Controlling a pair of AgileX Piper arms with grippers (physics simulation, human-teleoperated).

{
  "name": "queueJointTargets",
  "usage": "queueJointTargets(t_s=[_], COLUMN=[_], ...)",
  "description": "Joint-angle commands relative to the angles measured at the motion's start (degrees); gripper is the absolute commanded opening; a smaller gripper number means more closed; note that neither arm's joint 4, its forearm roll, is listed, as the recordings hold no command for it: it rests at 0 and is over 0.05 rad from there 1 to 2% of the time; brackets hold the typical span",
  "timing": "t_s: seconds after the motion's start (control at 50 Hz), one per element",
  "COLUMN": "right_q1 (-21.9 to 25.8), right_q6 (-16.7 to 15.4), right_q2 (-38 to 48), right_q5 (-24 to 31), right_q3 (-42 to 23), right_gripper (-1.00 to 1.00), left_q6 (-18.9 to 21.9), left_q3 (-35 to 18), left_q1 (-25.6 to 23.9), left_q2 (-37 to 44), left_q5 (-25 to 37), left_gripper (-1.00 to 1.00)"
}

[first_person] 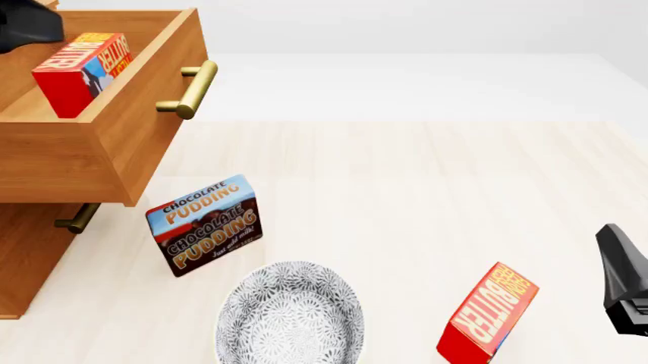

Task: Put the butter at the front in the top drawer of the cabinet and close it.

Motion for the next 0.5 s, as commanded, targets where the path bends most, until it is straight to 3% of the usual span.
queueJointTargets(t_s=[0.02,0.5], right_q1=[0.00,0.00], right_q6=[-0.01,-0.01], right_q2=[-0.05,-0.05], right_q5=[0.00,-0.01], right_q3=[0.05,0.05], right_gripper=[1.00,1.00], left_q6=[0.24,0.25], left_q3=[-0.98,-1.71], left_q1=[-4.29,-14.72], left_q2=[-2.76,-1.70], left_q5=[1.90,-0.91], left_gripper=[1.00,1.00])
